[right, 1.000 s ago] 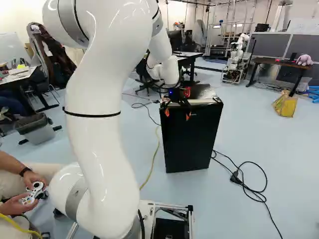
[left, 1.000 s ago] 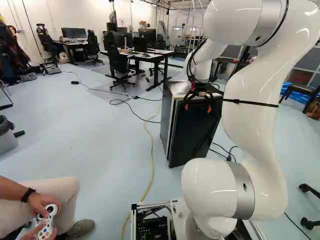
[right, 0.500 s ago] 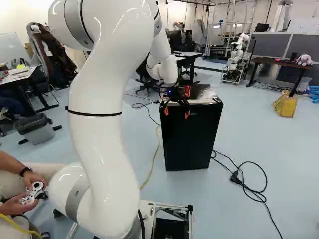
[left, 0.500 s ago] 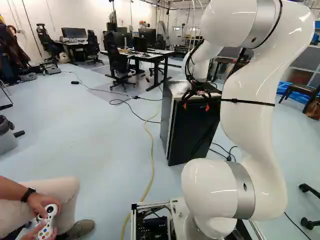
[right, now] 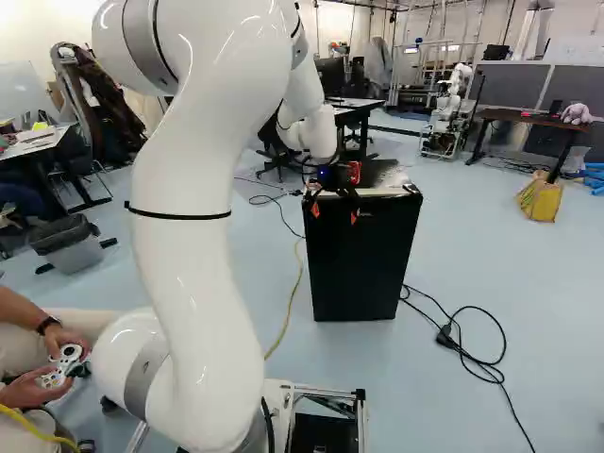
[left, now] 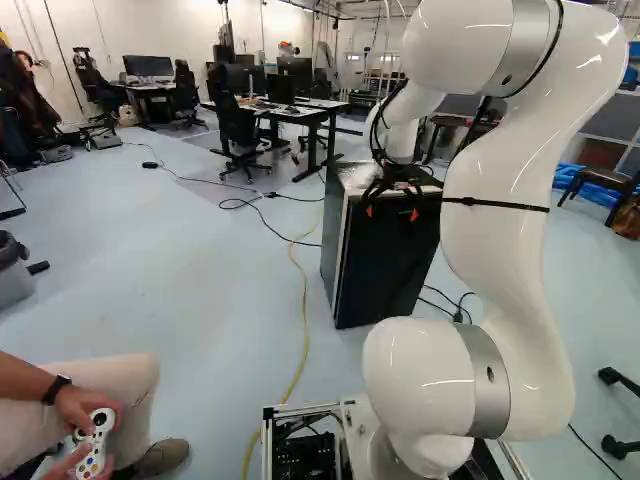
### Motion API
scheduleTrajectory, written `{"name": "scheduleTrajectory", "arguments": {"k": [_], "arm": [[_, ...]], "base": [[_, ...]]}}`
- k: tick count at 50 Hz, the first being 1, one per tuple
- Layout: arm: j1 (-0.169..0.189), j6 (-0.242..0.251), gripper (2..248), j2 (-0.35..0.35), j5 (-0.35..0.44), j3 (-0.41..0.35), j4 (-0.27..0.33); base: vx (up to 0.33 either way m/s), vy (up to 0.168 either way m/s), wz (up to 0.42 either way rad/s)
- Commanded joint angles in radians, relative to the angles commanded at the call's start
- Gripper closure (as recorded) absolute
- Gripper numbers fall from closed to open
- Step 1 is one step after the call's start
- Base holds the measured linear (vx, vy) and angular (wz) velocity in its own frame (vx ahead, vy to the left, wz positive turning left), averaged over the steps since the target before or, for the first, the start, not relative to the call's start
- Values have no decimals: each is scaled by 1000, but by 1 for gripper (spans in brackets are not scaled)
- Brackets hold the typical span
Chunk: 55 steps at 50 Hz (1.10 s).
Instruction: Grab a drink from the fridge
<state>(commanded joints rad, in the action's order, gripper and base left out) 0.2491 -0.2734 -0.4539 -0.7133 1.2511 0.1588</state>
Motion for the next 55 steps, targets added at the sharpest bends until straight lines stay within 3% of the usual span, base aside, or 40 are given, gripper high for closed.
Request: {"name": "scheduleTrajectory", "arguments": {"k": [29,55], "arm": [[0,0,3,-52,29,17,0],[0,0,3,-56,75,18,0]], "base": [[0,0,0],[0,0,0]]}}
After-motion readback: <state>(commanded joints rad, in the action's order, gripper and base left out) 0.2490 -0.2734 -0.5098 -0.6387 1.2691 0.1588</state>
